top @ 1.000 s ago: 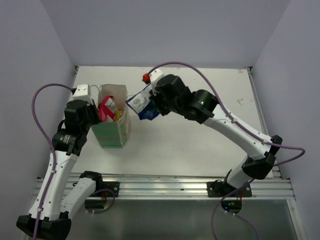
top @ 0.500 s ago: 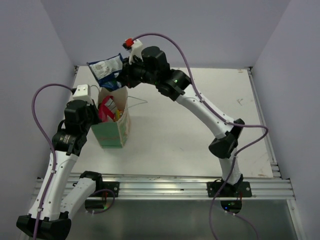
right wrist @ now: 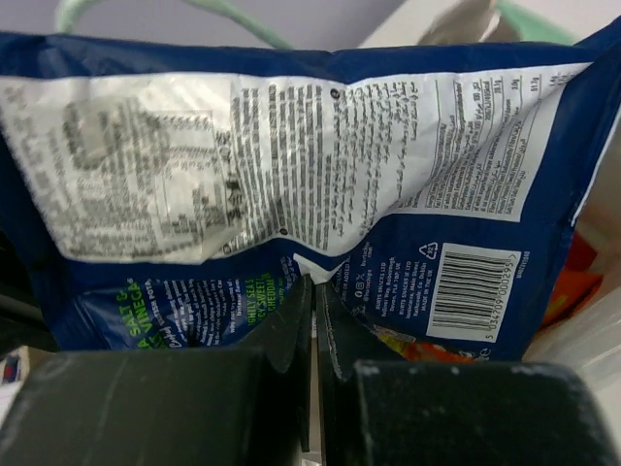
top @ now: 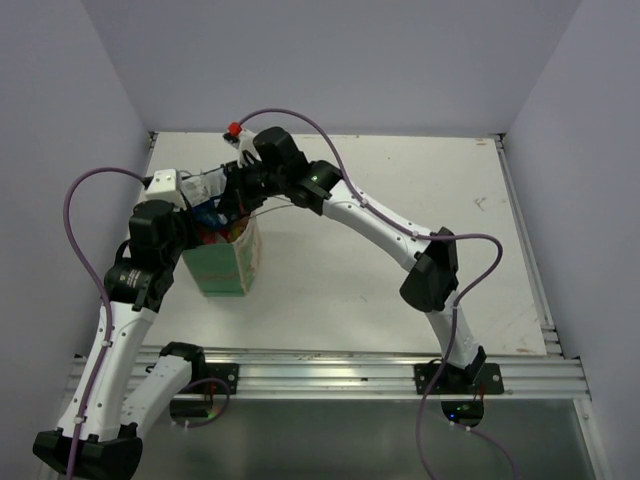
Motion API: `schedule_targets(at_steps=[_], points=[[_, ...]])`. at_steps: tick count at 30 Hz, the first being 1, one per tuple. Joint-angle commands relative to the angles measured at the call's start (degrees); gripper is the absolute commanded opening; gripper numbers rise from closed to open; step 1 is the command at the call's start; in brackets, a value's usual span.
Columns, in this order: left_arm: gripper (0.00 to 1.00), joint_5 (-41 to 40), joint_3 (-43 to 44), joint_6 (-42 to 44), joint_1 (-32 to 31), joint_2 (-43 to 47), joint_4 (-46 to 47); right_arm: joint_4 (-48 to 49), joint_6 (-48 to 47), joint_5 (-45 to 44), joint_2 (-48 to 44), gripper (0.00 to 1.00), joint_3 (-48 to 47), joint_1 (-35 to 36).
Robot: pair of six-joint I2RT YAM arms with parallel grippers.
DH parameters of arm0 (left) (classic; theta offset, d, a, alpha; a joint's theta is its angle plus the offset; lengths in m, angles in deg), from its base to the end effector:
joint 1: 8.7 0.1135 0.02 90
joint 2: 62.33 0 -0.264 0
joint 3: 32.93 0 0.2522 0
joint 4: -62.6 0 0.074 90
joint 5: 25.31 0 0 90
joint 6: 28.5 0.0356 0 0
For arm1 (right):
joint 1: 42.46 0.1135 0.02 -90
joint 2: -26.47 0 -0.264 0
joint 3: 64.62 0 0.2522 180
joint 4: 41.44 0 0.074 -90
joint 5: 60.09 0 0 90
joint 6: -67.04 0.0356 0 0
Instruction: Place the snacks into the paper bag
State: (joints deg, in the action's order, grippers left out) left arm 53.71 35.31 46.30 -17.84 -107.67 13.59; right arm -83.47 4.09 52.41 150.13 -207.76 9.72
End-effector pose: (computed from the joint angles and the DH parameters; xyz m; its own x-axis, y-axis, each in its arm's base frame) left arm 0.1636 -0.0194 0.3515 -0.4159 -0.1938 -0.8885 -0.1264 0.9799 -0.1545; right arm 0.2976 0.4055 0.3763 -0.6399 -0.1391 -0.7558 -0.7360 0.3937 0.5507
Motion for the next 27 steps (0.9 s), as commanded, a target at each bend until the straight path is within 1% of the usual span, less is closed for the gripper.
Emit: schedule_targets(at_steps=[1,3,5,6,9,10,13,14,19,27], points=[[0.00,-0.36,0.37,1.14,-0.52,0.43,0.18,-3.89,0.29,2.29,-4.91,0.00,3.68,1.43],[0.00,-0.35,0.28,1.05,-0.43,0.52,0.26,-5.74,-0.85,1.06,-6.22,0.01,5.36,1.60],[0.00,-0.18,0.28,1.14,-0.43,0.52,0.26,-7.84,-2.96,-0.43,-6.85,0.20,5.72,1.78],[0.00,-0.18,0.19,1.14,-0.52,0.43,0.26,-8.37,-3.49,-2.18,-7.46,0.34,5.29,1.78],[0.00,0.00,0.28,1.05,-0.52,0.43,0.26,-11.27,-6.04,-6.13,-7.99,0.48,1.16,1.69],[0.00,0.00,0.28,1.14,-0.43,0.43,0.26,-12.41,-7.43,-7.20,-7.99,0.49,-2.68,1.69],[0.00,0.08,0.36,1.14,-0.52,0.34,0.26,-16.02,-9.46,-11.76,-8.86,0.52,-8.93,1.78],[0.00,0.08,0.28,1.14,-0.52,0.26,0.26,-16.29,-9.64,-12.82,-9.48,0.54,-9.39,1.78],[0.00,0.17,0.28,1.14,-0.52,0.08,0.44,-15.50,-10.17,-17.57,-13.09,0.54,-5.10,1.26],[0.00,-0.18,0.01,1.23,-0.52,0.25,0.18,-16.73,-9.03,-18.37,-12.30,0.53,1.23,1.17]])
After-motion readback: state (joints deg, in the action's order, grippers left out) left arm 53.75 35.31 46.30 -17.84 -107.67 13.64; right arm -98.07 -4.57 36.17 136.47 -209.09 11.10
